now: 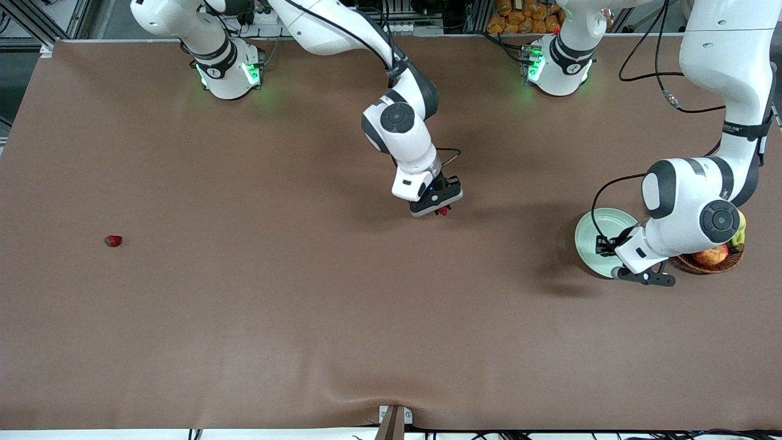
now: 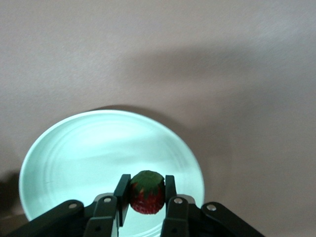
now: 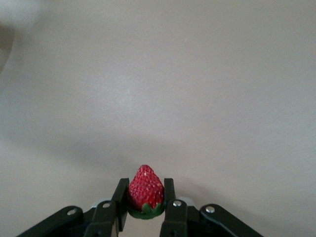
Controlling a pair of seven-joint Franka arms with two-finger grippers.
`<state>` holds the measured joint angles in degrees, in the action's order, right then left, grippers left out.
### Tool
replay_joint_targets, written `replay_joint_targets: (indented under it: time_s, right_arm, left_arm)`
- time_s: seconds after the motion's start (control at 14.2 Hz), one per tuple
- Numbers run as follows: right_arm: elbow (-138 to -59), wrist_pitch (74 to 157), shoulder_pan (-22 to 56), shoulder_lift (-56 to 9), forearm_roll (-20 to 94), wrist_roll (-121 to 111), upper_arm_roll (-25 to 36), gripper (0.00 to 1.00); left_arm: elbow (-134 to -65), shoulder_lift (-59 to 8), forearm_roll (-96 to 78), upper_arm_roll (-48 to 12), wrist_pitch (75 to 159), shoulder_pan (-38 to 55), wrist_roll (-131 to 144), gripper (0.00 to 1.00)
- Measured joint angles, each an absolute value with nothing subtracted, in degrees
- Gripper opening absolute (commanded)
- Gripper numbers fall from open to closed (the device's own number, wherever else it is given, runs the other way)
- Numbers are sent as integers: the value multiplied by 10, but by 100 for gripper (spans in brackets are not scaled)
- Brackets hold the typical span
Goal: Collect all strawberries into plate
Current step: 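Release the strawberry onto the plate while the right gripper sets another down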
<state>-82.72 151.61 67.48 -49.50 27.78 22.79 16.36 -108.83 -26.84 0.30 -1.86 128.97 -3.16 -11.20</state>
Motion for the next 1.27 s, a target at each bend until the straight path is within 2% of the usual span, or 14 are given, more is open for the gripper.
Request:
replay_joint_targets:
  time_s: [0.07, 0.14, 0.21, 0.28, 0.42, 0.49, 0.92, 1.27]
  right_arm:
    - [-810, 1531, 685, -514, 278, 271, 164, 0]
    - [-793, 1534, 690, -528, 278, 297, 164, 0]
    - [-776, 1534, 692, -542, 277, 317, 164, 0]
    - [-762, 1534, 694, -555, 277, 329, 164, 15]
    - [-744, 1534, 696, -576, 277, 336, 164, 94]
    - [-740, 1534, 696, -582, 277, 337, 164, 100]
    - [-717, 1534, 696, -581, 275, 338, 179, 100]
    - [-741, 1488, 696, -519, 274, 338, 237, 100]
  left_arm:
    - [-1089, -271, 12, -19, 1290, -36, -112, 82]
    - [-1089, -273, 13, -19, 1290, -38, -112, 96]
    - [-1089, -275, 13, -19, 1291, -39, -113, 100]
    - [-1089, -277, 13, -19, 1292, -39, -113, 100]
    - [-1089, -277, 13, -21, 1292, -39, -113, 100]
    - [-1088, -277, 13, -22, 1293, -39, -113, 100]
    - [-1072, -273, 13, -43, 1294, -37, -111, 100]
    - [-1069, -265, 13, -118, 1293, -36, -12, 100]
